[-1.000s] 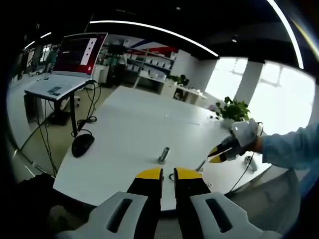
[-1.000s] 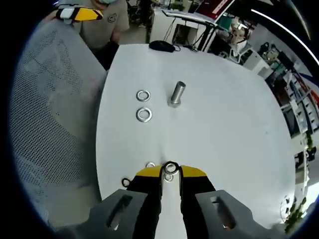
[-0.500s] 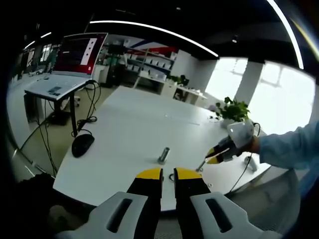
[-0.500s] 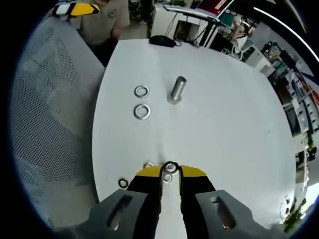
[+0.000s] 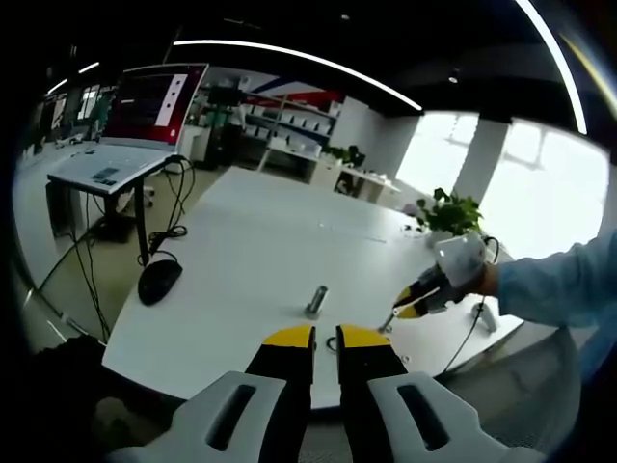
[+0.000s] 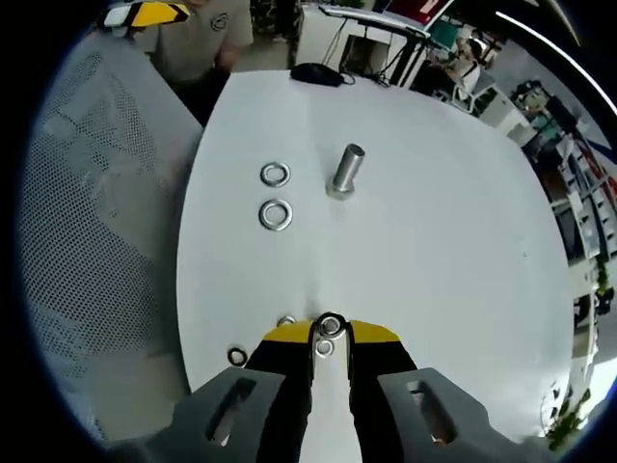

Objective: Place the washer onto the threaded stud by aligning its center hole with the stud, sliding it down to the base, and recovering from edge contact or off-axis alignment until the washer reaches the visible bottom stop.

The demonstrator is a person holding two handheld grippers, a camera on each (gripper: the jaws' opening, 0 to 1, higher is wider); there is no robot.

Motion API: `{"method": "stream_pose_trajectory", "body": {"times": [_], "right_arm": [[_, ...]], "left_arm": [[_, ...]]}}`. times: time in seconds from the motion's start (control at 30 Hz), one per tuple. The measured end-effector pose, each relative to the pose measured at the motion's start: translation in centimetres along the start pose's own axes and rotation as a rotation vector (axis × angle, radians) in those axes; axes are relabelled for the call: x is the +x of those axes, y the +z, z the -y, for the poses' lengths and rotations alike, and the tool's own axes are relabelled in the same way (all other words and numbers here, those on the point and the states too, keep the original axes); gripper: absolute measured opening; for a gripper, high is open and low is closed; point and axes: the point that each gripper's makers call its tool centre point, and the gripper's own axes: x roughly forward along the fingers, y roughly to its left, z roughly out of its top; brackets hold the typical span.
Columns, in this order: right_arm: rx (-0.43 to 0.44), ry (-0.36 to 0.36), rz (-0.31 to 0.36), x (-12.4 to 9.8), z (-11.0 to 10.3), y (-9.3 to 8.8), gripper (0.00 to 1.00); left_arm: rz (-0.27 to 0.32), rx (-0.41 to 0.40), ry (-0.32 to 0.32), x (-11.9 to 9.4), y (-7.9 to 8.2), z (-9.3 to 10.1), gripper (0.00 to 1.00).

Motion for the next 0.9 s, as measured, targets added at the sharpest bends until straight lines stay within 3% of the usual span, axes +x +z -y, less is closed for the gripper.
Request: {"method": "stream_pose_trajectory", "body": {"times": [0.9], "right_arm": [[-0.017,0.05,-0.053,2.6,-1.5,-0.5,0.13]], "left_arm": [[-0.011,0.006,-0.002,0.1,-0.2,0.0,0.06]]}}
